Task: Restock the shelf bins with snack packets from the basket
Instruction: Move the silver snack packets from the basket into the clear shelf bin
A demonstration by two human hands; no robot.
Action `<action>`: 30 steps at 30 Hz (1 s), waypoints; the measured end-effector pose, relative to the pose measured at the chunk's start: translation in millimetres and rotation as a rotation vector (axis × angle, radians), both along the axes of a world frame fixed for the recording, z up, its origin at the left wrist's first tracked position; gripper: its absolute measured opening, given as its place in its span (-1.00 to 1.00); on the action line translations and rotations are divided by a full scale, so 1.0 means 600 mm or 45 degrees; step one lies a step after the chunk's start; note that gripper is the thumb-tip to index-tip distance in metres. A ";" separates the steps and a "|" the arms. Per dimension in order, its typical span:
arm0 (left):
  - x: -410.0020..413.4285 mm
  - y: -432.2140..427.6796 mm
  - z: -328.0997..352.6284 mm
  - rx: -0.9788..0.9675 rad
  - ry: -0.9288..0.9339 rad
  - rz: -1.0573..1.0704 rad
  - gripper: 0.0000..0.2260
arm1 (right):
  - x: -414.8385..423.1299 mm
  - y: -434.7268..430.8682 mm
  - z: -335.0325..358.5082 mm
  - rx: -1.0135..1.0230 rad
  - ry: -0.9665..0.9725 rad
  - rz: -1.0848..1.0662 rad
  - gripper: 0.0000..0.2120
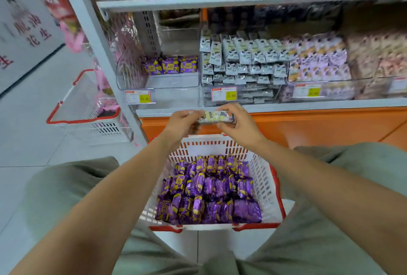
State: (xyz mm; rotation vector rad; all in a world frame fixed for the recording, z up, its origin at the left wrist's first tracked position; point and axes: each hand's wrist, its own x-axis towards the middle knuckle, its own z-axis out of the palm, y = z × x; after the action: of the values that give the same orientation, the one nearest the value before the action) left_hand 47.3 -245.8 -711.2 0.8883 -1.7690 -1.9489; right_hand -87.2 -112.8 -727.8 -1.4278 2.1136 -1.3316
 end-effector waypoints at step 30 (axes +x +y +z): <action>-0.134 -0.016 0.163 -1.019 -0.181 0.156 -0.73 | -0.121 -0.001 0.200 -0.092 -0.144 -0.441 -0.64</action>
State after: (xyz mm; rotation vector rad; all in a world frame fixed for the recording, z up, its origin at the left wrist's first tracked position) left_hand -33.0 -255.5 -613.5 0.8099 -2.2362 -0.9523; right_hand -160.0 -113.4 -608.1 -1.0118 2.3314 -1.5828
